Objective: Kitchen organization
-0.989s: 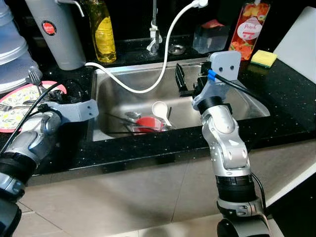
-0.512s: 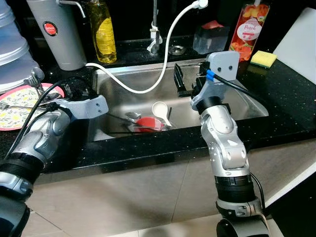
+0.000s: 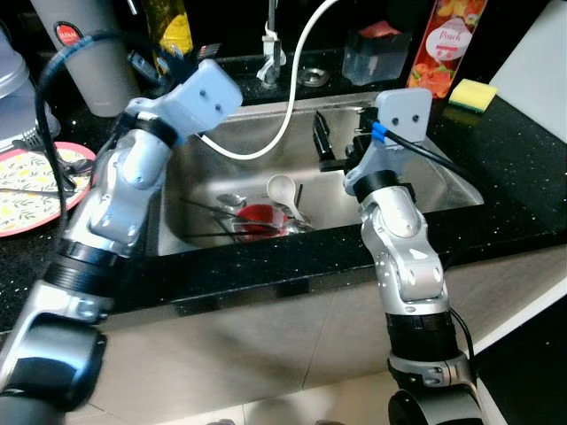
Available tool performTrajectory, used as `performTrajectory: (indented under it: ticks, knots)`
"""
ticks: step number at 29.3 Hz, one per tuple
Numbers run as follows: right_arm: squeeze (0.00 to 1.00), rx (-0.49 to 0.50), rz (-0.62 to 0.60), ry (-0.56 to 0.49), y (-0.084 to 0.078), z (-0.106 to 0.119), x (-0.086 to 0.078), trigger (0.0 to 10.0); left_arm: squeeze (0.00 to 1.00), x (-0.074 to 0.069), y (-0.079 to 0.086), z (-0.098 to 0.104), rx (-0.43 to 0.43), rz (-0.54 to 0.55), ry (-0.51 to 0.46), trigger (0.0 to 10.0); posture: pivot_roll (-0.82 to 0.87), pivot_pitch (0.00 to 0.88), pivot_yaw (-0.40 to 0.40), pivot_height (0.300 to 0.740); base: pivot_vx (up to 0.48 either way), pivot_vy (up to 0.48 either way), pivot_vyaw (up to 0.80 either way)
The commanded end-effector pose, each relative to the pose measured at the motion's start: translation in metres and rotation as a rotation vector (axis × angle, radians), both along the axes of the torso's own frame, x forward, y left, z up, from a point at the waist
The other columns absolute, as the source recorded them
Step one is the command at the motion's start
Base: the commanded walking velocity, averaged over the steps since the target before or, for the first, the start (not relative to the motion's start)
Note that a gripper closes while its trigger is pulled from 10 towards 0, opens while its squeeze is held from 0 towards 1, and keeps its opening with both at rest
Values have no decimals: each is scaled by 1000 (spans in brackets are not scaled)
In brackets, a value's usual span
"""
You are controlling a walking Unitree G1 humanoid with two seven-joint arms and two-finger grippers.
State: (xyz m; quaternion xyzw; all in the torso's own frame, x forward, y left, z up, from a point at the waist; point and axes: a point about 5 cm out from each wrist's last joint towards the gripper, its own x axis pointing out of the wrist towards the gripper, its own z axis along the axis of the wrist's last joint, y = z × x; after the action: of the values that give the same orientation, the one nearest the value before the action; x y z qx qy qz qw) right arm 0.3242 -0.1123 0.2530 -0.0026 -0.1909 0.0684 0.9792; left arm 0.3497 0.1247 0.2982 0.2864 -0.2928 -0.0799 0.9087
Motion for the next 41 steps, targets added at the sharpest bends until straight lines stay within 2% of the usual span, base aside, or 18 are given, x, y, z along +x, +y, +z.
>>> performTrajectory:
  ticks: [1, 4, 5, 6, 8, 9, 16, 17, 22, 25, 27, 29, 32, 34, 36, 37, 39, 41]
  knots:
    - [0, 2, 3, 0, 1, 2, -1, 10000, 0, 4, 0, -10, -159, -41, 137, 10000, -15, 0, 8, 740, 0, 0, 0]
    - [0, -3, -2, 1, 0, 2, -2, 10000, 0, 11, 3, -45, -347, -12, 368, 10000, -18, 0, 8, 740, 0, 0, 0]
    - [0, -3, -3, 0, -1, 3, -2, 10000, 0, 11, 5, -49, -370, -4, 392, 10000, -18, 0, 8, 740, 0, 0, 0]
    - [0, -3, -5, 1, -1, 2, -2, 10000, 114, 11, 10, -55, -379, 29, 411, 10000, -16, 0, 9, 740, 0, 0, 0]
    - [0, -3, -7, 2, -2, 2, -2, 10000, 114, 11, 14, -59, -384, 53, 423, 10000, -16, 0, 9, 740, 0, 0, 0]
    - [0, -4, -7, 5, -2, 1, -2, 10000, 1000, 10, 20, -63, -401, 76, 433, 10000, -15, 0, 9, 740, 0, 0, 0]
    - [0, -1, 2, 8, 1, 0, -2, 10000, 1000, -2, 39, -55, -483, 113, 358, 10000, -3, 0, 8, 740, 0, 0, 0]
    - [0, 0, 3, 9, 1, 0, -2, 10000, 0, -4, 41, -51, -481, 125, 341, 10000, 2, 0, 8, 740, 0, 0, 0]
    - [0, 1, 7, 12, 2, 0, -2, 10000, 0, -7, 53, -49, -447, 196, 327, 10000, 3, 0, 10, 740, 0, 0, 0]
    - [0, 2, 5, 11, 2, 0, -2, 10000, 0, -4, 86, -66, -395, 478, 441, 10000, 2, 0, 15, 740, 0, 0, 0]
    - [0, 2, 3, 11, 2, -1, -2, 10000, 0, -4, 97, -69, -414, 555, 486, 10000, 2, 0, 16, 740, 0, 0, 0]
    - [0, 3, 2, 12, 1, -1, -2, 10000, 0, -7, 116, -66, -482, 649, 523, 10000, 6, 0, 15, 740, 0, 0, 0]
    - [0, 3, 3, 13, 2, -1, -2, 10000, 0, -12, 129, -61, -695, 621, 527, 10000, 9, 0, 13, 740, 0, 0, 0]
    - [0, 3, 4, 13, 2, -1, -2, 10000, 0, -13, 133, -60, -726, 637, 521, 10000, 9, 0, 13, 740, 0, 0, 0]
    - [0, 4, 7, 12, 3, -1, -2, 10000, 0, -17, 154, -66, -897, 737, 508, 10000, 6, 0, 13, 740, 0, 0, 0]
    - [0, 4, 7, 12, 3, -1, -2, 10000, 0, -17, 154, -66, -897, 737, 508, 10000, 6, 0, 13, 740, 0, 0, 0]
    - [0, 4, 6, 11, 2, -1, -2, 10000, 0, -21, 170, -71, -1056, 782, 484, 10000, 6, 0, 13, 740, 0, 0, 0]
    - [0, 3, 6, 11, 2, -1, -2, 10000, 0, -22, 177, -74, -1103, 820, 495, 10000, 6, 0, 13, 740, 0, 0, 0]
